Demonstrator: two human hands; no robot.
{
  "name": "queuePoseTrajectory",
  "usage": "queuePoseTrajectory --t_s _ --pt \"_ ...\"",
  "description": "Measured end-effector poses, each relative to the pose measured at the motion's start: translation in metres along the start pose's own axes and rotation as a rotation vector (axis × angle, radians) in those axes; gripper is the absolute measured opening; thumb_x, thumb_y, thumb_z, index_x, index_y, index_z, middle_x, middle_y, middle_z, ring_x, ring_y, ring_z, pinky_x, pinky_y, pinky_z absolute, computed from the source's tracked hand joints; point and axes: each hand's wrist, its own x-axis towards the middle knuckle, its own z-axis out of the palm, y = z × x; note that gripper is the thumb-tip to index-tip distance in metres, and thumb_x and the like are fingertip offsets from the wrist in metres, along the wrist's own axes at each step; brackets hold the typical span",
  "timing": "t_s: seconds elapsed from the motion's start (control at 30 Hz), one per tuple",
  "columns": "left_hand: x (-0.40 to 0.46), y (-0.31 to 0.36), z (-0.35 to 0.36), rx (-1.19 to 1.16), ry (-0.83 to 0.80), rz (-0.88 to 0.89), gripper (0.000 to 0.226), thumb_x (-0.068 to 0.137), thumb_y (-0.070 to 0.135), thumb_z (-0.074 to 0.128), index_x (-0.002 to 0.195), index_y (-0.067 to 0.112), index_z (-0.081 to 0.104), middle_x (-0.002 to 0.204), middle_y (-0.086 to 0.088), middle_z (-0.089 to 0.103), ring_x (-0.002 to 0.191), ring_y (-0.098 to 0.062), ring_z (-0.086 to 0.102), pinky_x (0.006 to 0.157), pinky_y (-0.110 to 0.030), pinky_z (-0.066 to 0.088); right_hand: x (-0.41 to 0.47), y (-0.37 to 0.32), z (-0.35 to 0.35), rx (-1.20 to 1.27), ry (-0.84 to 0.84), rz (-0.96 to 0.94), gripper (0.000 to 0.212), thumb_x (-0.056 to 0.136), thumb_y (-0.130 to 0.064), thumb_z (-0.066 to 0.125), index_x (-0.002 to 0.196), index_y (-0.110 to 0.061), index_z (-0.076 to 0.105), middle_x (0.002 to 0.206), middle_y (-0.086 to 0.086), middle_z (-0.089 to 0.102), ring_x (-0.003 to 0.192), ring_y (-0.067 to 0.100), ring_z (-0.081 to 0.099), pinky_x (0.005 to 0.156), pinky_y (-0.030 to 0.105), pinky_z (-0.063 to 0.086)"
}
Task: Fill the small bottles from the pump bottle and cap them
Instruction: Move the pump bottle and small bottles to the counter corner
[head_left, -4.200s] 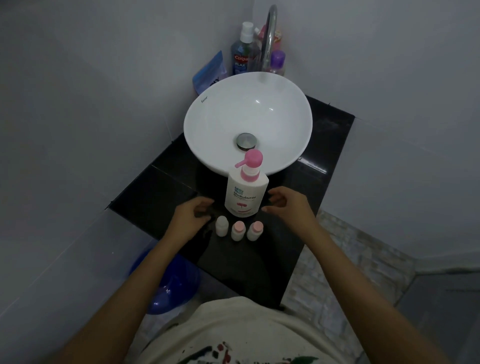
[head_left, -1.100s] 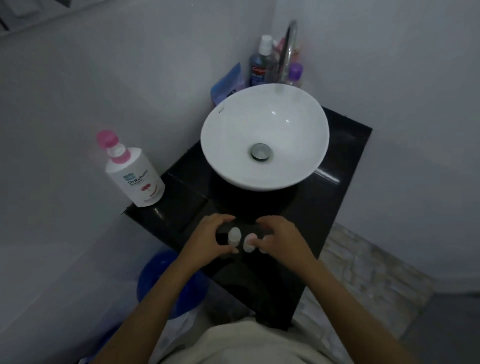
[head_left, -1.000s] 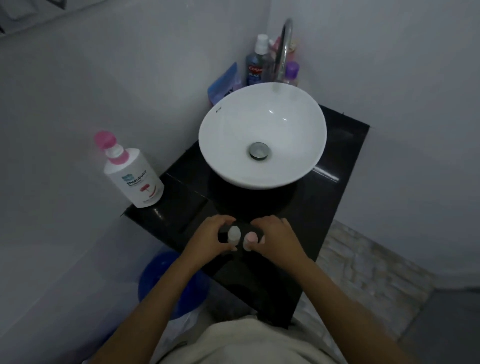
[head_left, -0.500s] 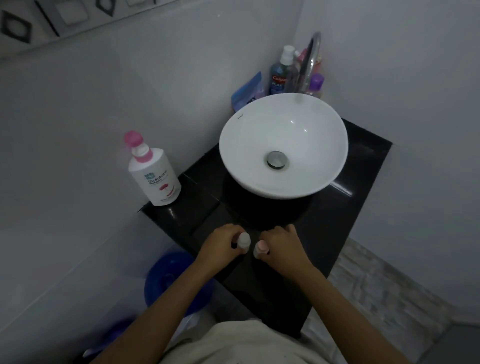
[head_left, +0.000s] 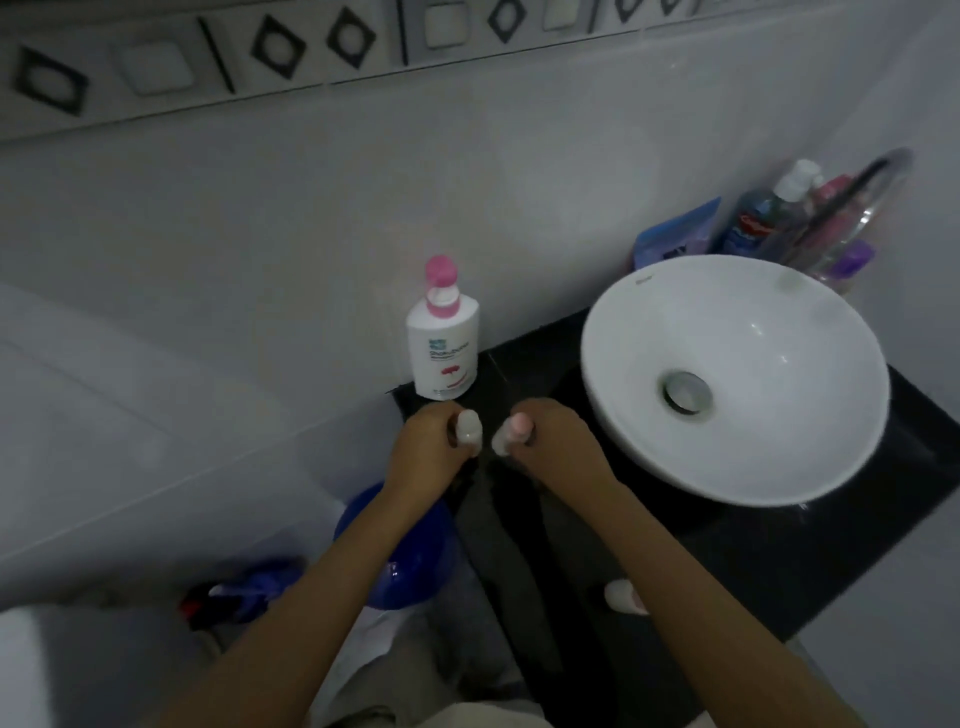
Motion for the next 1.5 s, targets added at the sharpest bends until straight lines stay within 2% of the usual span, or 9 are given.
queuePoseTrajectory --t_s 0.1,0.3,0.5,0.67,0.87,1.07,1.3,1.43,1.5 --pt "0.015 -0.007 -0.004 0.027 0.067 -0.072 0.024 0.077 0.013 0.072 0.099 0.011 0.064 0.100 -0.002 0.062 0.086 -0.013 0.055 0.070 -0.024 0.041 0.040 -0.013 0.008 0.018 -0.039 0.016 0.015 0.084 -0.014 0.058 0.091 -0.001 0.062 0.092 0.014 0.063 0.087 0.026 0.062 0.079 0.034 0.050" --pt "0.033 -0.020 -0.002 0.012 0.116 -0.165 0.017 0.074 0.012 0.070 0.090 0.010 0.063 0.094 -0.010 0.067 0.081 -0.019 0.059 0.063 -0.026 0.038 0.078 -0.012 0.034 0.090 -0.015 -0.033 0.011 0.082 -0.008 0.061 0.088 0.001 0.061 0.093 0.016 0.063 0.085 0.028 0.062 0.077 0.038 0.054" --pt "0.036 -0.023 0.000 -0.046 0.169 -0.191 0.015 0.075 0.011 0.070 0.088 0.010 0.064 0.087 -0.006 0.066 0.077 -0.019 0.058 0.063 -0.026 0.039 0.085 -0.010 0.053 0.205 -0.012 0.005 0.006 0.082 -0.010 0.062 0.084 -0.006 0.058 0.095 0.016 0.063 0.087 0.027 0.062 0.079 0.040 0.055" --pt "0.038 -0.024 0.003 -0.076 0.195 -0.196 0.016 0.076 0.012 0.073 0.090 0.013 0.064 0.088 -0.005 0.067 0.078 -0.018 0.060 0.067 -0.028 0.047 0.086 -0.010 0.058 0.257 0.011 0.024 0.014 0.083 -0.017 0.063 0.091 -0.005 0.060 0.097 0.013 0.063 0.088 0.024 0.062 0.079 0.041 0.056" --pt "0.037 -0.028 0.004 -0.116 0.207 -0.181 0.020 0.073 0.013 0.076 0.089 0.014 0.065 0.091 -0.007 0.070 0.080 -0.019 0.063 0.073 -0.033 0.053 0.090 -0.009 0.059 0.214 -0.007 0.025 0.020 0.083 -0.016 0.064 0.101 -0.007 0.059 0.107 0.012 0.062 0.098 0.024 0.061 0.088 0.040 0.053" --pt "0.039 -0.031 0.003 -0.139 0.179 -0.194 0.026 0.070 0.013 0.078 0.091 0.016 0.065 0.093 -0.005 0.069 0.082 -0.018 0.064 0.077 -0.039 0.056 0.089 -0.009 0.057 0.189 -0.008 0.016 0.018 0.084 -0.015 0.062 0.099 -0.006 0.058 0.105 0.012 0.061 0.096 0.023 0.060 0.086 0.038 0.054" --pt "0.031 -0.038 -0.002 -0.124 0.179 -0.165 0.036 0.070 0.009 0.079 0.102 0.011 0.064 0.101 -0.009 0.066 0.090 -0.020 0.061 0.081 -0.034 0.053 0.080 0.002 0.051 0.161 -0.042 -0.036 0.028 0.080 -0.015 0.068 0.105 -0.016 0.055 0.109 0.007 0.062 0.100 0.021 0.060 0.088 0.042 0.053" --pt "0.008 -0.044 -0.004 0.025 0.322 -0.045 0.030 0.076 0.017 0.076 0.102 0.012 0.063 0.098 -0.007 0.061 0.092 -0.018 0.056 0.078 -0.028 0.045 0.061 -0.005 0.024 0.132 -0.082 -0.005 0.032 0.084 -0.015 0.064 0.115 -0.011 0.054 0.114 0.011 0.058 0.099 0.021 0.058 0.089 0.037 0.051" --pt "-0.009 -0.043 -0.002 0.069 0.329 0.073 0.025 0.080 0.021 0.073 0.101 0.012 0.064 0.096 -0.005 0.062 0.091 -0.015 0.054 0.079 -0.029 0.045 0.039 -0.007 0.006 0.140 -0.044 -0.016 0.035 0.084 -0.018 0.065 0.117 -0.012 0.056 0.115 0.008 0.059 0.095 0.015 0.056 0.089 0.031 0.049"
